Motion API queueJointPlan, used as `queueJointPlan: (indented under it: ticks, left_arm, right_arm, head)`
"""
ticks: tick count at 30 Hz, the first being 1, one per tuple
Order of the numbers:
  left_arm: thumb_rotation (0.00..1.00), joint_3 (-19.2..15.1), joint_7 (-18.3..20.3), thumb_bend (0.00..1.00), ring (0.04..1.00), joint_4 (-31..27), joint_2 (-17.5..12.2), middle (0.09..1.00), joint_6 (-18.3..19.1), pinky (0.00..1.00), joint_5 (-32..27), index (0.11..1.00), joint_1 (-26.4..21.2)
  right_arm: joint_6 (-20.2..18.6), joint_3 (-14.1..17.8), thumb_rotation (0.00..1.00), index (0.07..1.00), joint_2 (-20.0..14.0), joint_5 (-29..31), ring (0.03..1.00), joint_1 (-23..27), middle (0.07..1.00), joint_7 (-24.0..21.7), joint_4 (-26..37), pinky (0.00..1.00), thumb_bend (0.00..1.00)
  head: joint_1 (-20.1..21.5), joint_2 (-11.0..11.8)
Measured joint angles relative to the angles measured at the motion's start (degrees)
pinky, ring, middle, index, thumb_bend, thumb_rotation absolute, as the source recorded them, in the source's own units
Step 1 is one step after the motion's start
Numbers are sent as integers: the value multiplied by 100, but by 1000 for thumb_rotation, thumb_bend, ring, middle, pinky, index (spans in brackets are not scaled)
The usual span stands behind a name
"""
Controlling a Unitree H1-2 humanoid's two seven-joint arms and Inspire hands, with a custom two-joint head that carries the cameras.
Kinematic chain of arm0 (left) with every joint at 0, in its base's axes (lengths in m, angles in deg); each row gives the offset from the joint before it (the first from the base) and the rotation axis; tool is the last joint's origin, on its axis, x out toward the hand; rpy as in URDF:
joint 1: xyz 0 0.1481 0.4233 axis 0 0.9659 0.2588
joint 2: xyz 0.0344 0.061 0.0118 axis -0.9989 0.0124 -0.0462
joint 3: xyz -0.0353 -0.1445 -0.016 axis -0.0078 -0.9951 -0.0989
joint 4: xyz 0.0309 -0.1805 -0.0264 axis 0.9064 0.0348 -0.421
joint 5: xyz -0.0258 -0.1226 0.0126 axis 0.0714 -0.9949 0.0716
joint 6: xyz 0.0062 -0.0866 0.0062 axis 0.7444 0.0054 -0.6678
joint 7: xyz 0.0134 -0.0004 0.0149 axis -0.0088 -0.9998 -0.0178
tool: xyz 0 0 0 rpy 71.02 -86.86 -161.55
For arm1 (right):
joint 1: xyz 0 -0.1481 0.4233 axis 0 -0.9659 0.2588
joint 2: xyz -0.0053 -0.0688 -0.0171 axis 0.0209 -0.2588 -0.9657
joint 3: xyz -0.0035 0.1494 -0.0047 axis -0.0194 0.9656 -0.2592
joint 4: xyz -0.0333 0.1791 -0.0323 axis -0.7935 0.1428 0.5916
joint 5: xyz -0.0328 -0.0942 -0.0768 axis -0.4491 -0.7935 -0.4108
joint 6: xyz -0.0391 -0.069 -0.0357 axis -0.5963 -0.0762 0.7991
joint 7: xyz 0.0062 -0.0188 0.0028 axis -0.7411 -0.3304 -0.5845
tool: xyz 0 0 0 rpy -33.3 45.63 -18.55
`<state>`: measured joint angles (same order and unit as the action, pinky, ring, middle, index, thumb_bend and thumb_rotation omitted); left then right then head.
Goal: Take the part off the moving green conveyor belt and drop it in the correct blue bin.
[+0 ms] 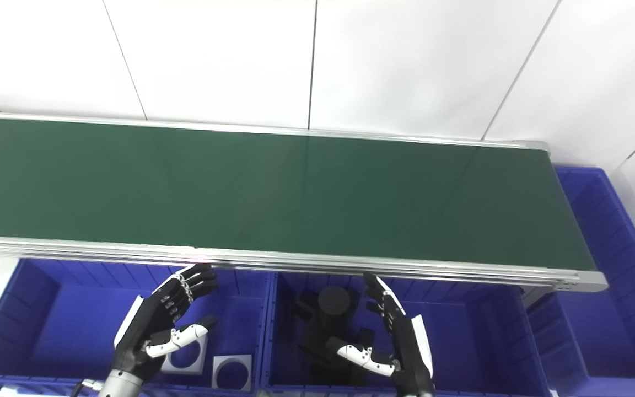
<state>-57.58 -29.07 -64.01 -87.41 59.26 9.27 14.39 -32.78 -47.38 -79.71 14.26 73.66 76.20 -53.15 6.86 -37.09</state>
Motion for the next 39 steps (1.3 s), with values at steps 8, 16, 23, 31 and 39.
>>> queueJointPlan:
  ticks: [8, 16, 23, 31, 39]
  left_arm:
    - [0, 3, -1, 550, 774, 0, 5, 787, 0, 832, 4, 798, 2]
    - [0, 2, -1, 547, 771, 0, 3, 788, 1, 831, -1, 799, 2]
    - [0, 4, -1, 550, 769, 1, 1, 789, 0, 833, 9, 793, 3]
    - [0, 29, 4, 547, 771, 2, -12, 793, 4, 825, -2, 800, 3]
    - [0, 57, 5, 566, 755, -18, -13, 786, 20, 812, 2, 798, 2]
  right_arm:
    - [1, 0, 117, 873, -10, 21, 870, 10, 879, -14, 1, 836, 622]
    - [2, -3, 136, 874, -20, 45, 876, 28, 886, -35, 1, 829, 631]
    - [2, 14, 122, 876, -23, 7, 883, 12, 893, -32, 12, 836, 625]
    - [2, 37, 109, 879, -37, 6, 882, -3, 895, -9, 24, 831, 617]
    - [3, 37, 132, 878, -57, -9, 877, -31, 891, 3, 68, 820, 618]
  head:
    - [-18, 0]
    - [-26, -35]
    - [-53, -44]
    - [-79, -62]
    - [-105, -79]
